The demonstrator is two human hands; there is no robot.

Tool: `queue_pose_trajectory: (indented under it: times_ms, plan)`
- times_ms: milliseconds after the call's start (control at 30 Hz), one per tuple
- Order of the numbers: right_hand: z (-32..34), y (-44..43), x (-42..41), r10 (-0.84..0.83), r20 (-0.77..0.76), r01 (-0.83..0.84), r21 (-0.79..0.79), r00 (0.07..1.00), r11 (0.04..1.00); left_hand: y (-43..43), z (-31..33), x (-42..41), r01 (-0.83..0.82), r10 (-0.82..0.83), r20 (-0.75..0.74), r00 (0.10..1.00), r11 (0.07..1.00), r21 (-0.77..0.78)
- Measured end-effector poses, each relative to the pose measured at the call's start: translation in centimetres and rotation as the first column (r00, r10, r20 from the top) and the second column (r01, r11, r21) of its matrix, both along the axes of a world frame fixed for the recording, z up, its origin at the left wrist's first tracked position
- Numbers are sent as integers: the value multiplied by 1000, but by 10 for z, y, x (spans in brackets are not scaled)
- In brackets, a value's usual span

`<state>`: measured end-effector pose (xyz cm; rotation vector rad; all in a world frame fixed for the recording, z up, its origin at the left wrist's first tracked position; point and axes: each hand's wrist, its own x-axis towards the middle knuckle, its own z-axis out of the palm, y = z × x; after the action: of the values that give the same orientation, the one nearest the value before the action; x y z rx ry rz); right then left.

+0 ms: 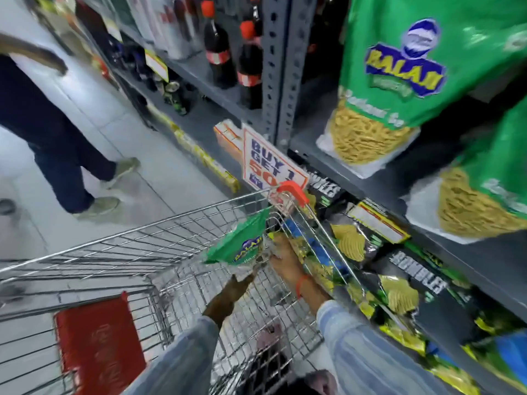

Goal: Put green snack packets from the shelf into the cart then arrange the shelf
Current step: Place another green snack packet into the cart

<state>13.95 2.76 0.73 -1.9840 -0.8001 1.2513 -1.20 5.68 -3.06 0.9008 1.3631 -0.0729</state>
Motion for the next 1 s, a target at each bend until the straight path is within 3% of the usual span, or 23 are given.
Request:
queue_pose_trajectory:
  times_ms: [100, 200, 433, 567, 633, 767, 867, 1000]
  plan:
    - [-24, 23, 7, 132, 26, -127, -131, 991, 983, 12, -24, 3, -181, 184, -66, 981, 982, 50]
    - [-40, 36, 15, 197, 49, -180, -236, 979, 955, 25, -45, 7, -295, 299, -9, 954, 948, 122]
    - [-31, 59, 25, 413, 116, -389, -186, 903, 902, 39, -76, 3, -265, 261, 47, 964, 950, 164]
    - [-20, 53, 20, 344, -16, -342, -168, 939, 925, 39, -77, -1, -264, 256, 63, 965, 947, 185]
    - [-22, 49, 17, 385, 33, -379, -116, 922, 918, 36, -70, -1, -264, 250, 91, 964, 938, 224]
    - [-9, 21, 31, 331, 23, -327, -97, 943, 940, 25, -27, -2, -121, 104, 69, 992, 938, 325]
    - [15, -10, 42, 324, 53, -323, -19, 945, 946, 16, 25, 2, 39, -29, -34, 999, 930, 366]
    - [62, -61, 58, 227, 21, -228, 127, 974, 965, 1, 94, 18, 284, -246, -142, 959, 846, 450]
